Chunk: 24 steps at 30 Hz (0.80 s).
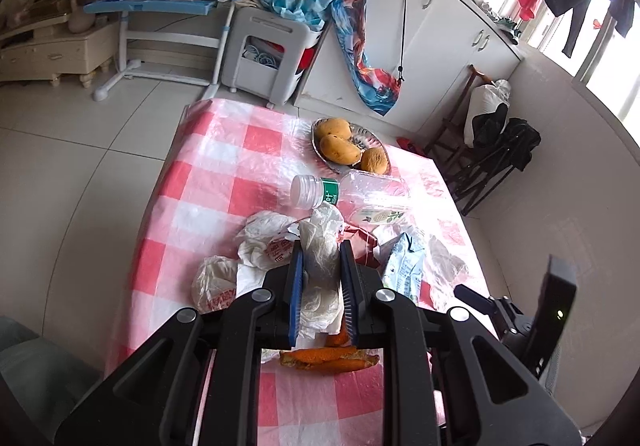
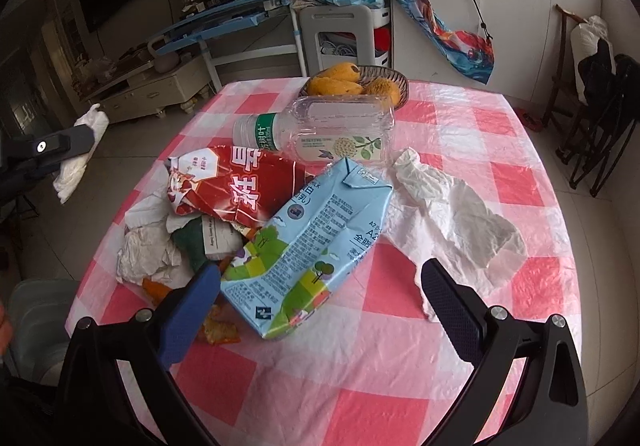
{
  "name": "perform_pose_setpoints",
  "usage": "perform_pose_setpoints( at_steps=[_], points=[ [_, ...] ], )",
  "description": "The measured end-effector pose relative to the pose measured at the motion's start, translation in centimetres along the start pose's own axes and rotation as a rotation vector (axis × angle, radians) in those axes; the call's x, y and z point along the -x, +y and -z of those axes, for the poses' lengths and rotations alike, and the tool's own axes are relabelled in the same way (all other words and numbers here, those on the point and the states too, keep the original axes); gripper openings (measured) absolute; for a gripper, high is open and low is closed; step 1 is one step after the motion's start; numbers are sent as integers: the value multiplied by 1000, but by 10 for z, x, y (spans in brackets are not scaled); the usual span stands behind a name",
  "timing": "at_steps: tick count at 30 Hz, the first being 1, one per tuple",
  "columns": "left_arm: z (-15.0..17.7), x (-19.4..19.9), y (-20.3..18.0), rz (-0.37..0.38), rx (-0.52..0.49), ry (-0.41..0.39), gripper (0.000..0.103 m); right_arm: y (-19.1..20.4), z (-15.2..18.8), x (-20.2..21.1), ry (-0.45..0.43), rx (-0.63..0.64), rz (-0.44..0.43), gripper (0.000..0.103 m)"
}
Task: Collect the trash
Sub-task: 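Grasp the blue milk carton with the right gripper while the left gripper holds the tissue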
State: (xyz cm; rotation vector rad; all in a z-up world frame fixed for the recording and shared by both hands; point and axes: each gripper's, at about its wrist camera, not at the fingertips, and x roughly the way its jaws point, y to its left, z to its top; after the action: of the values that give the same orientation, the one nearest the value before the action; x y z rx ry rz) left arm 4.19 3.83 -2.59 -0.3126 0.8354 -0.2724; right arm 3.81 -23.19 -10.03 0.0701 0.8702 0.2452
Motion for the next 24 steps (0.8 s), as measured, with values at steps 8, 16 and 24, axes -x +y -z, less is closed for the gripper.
perform_pose_setpoints(
  at_steps=[8,16,24],
  points=[
    [2,-3,-1,-65,-19,32,17,-7,-8,-35,63,-107,6,96],
    [5,0,-6,-81,-45,35,17,-5,-13,-49,115,-37,45,94],
    [7,2,-9,-82,-52,35,18,-42,3,-29,181,-150,-105,50]
  ],
)
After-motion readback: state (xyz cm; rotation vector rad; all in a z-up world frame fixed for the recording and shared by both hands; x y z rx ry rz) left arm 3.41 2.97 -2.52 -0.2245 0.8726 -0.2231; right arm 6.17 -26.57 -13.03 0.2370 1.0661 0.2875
